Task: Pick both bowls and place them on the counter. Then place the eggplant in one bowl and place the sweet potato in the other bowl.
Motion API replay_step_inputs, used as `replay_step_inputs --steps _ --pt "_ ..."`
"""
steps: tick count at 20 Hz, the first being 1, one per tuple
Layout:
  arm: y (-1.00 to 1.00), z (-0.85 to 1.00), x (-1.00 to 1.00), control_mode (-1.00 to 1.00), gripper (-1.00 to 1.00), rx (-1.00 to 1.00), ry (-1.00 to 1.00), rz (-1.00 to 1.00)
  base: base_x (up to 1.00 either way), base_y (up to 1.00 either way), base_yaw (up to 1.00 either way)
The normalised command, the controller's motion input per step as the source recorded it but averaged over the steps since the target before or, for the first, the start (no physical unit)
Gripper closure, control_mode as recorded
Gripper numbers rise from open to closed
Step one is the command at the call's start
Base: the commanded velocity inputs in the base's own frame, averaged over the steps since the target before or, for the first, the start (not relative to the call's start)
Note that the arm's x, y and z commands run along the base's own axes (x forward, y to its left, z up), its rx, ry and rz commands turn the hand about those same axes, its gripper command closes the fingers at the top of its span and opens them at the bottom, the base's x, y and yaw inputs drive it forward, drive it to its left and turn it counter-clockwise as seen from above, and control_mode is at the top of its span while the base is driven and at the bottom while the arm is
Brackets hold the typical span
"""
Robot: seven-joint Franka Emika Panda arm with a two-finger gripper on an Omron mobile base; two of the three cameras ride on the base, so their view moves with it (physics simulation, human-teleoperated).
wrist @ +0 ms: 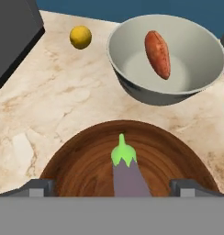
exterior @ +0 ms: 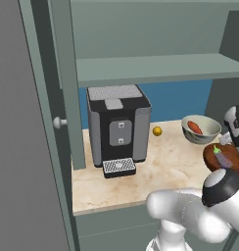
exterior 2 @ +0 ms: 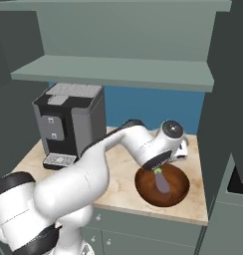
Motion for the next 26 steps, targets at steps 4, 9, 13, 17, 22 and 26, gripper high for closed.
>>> replay_step_inputs --steps 4,9,13,17,22,26 --pt "0.48 0.26 -0.40 -1.00 -1.00 0.00 -0.02 -0.07 0.00 0.00 0.00" --pt "0.55 0.18 -0.38 -1.00 -1.00 0.00 -0.03 -0.10 0.00 0.00 0.00" --pt "0.53 0.19 -0.35 -1.00 -1.00 0.00 0.00 -0.10 0.00 0.00 0.00" --pt "0.49 0.21 -0.34 -1.00 -1.00 0.00 0.00 -0.08 0.00 0.00 0.00" --pt "0.54 0.16 -0.31 -1.00 -1.00 0.00 0.00 -0.07 0.00 0.00 0.00" --pt "0.54 0.15 -0.30 -1.00 -1.00 0.00 0.00 -0.06 0.00 0.00 0.00"
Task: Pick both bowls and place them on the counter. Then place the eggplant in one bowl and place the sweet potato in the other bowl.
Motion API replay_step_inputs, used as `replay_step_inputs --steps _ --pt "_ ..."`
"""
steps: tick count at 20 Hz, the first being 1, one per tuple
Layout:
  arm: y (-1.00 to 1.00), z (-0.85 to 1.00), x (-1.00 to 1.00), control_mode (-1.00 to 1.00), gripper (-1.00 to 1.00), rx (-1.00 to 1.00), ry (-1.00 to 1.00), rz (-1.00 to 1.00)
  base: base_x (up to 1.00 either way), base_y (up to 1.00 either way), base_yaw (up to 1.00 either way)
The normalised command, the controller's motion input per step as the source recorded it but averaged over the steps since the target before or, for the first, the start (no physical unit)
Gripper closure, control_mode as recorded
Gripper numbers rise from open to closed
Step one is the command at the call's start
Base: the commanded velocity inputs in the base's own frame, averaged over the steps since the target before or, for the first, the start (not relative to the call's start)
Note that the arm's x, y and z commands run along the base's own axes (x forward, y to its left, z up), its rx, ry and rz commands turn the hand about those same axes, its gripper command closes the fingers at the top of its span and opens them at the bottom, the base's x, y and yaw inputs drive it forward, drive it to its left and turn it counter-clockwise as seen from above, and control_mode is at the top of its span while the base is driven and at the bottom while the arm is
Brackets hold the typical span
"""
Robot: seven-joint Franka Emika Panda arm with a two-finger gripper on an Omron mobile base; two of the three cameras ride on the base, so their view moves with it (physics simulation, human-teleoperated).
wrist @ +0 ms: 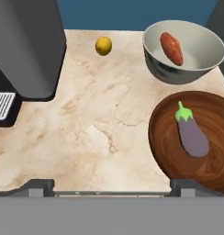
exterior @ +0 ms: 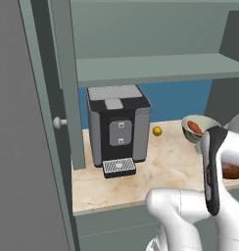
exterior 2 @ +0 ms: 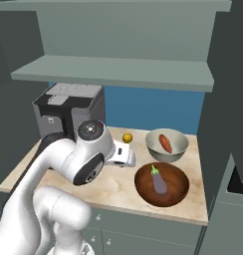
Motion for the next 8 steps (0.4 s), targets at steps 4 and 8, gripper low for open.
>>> replay_step_inputs --steps 4,8 --pt "0.52 0.16 -0.33 -1.00 -1.00 0.00 0.00 -0.08 0.00 0.00 0.00" --pt "0.44 0.18 -0.37 -1.00 -1.00 0.00 0.00 -0.08 0.00 0.00 0.00"
